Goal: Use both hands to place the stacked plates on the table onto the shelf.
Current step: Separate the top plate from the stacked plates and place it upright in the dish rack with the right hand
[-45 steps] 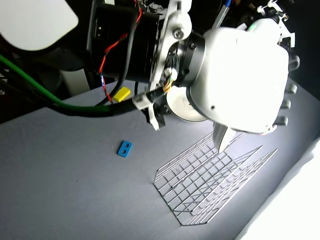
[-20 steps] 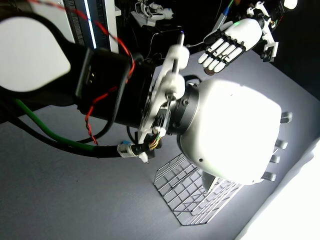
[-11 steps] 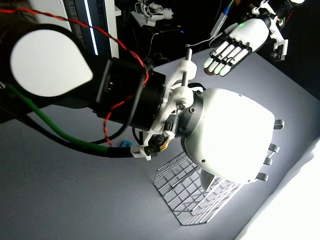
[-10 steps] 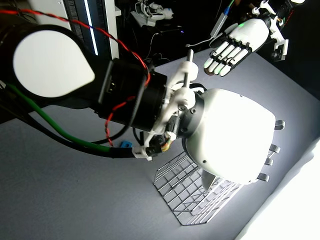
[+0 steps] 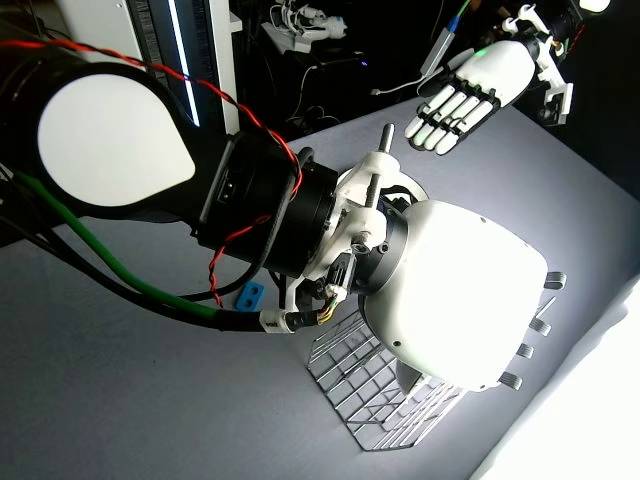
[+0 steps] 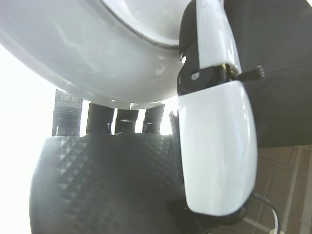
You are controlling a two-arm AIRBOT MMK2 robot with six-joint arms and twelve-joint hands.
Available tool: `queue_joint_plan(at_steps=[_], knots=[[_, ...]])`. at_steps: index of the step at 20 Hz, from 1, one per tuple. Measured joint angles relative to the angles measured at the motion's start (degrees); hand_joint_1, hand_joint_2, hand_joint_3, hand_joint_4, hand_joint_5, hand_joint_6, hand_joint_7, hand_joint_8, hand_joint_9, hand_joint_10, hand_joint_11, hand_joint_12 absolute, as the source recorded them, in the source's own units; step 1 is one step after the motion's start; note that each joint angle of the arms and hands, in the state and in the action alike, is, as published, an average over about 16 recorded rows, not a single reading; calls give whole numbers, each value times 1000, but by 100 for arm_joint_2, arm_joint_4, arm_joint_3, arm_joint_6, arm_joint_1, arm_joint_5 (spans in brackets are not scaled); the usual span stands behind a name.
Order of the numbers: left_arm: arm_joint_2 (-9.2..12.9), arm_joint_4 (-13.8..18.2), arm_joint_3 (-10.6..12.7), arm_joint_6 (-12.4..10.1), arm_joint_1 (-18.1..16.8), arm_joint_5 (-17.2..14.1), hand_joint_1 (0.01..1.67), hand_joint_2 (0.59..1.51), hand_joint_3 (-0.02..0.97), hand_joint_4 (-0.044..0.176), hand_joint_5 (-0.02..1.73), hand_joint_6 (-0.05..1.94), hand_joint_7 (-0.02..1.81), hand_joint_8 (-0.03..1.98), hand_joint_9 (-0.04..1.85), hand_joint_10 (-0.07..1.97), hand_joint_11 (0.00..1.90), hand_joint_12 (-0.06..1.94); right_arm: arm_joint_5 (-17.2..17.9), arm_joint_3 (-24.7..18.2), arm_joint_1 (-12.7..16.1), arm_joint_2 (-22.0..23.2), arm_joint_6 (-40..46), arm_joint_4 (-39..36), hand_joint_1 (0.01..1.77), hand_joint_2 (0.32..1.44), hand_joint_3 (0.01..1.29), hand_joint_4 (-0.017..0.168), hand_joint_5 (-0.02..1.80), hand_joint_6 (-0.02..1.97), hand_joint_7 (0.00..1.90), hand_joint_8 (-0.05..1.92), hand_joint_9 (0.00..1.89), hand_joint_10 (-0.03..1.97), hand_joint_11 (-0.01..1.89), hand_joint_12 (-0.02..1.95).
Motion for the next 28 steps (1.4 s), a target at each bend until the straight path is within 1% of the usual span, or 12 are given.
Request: queue_joint_plan(at_steps=[5,10,17,21,25,28], knots=[[11,-234,-105,13,194,162,15,1122,14,6,68,14,72,-2,25,7,15,0,-54,110,-80,-85,10,14,1239,955,13,22,1042,798,1170,643,1349,17,882,975],[25,-330,-178,26,155,266,14,1123,15,6,69,13,74,-2,29,7,15,1,-89,272,-185,-218,18,21,1240,956,13,19,1041,798,1190,595,1352,17,875,983],[37,-172,-173,28,-210,293,15,1122,15,6,73,14,86,-1,38,8,15,0,-99,506,-349,-410,27,35,1240,955,13,14,1040,793,1215,537,1362,17,882,1000],[36,-72,-165,26,-379,288,15,1123,14,6,73,14,95,-1,43,8,15,0,-71,603,-442,-488,25,43,1240,955,13,12,1036,793,1212,551,1357,17,891,1007],[33,-3,-160,24,-436,235,15,1122,14,6,75,14,99,-1,46,8,15,-1,-26,657,-518,-529,13,50,1241,957,13,11,1024,802,1198,574,1351,17,898,1013],[28,18,-148,24,-402,148,15,1122,14,6,75,14,102,-1,48,8,15,-1,15,680,-563,-544,-3,56,1240,958,13,10,1018,801,1193,579,1348,17,905,1020]])
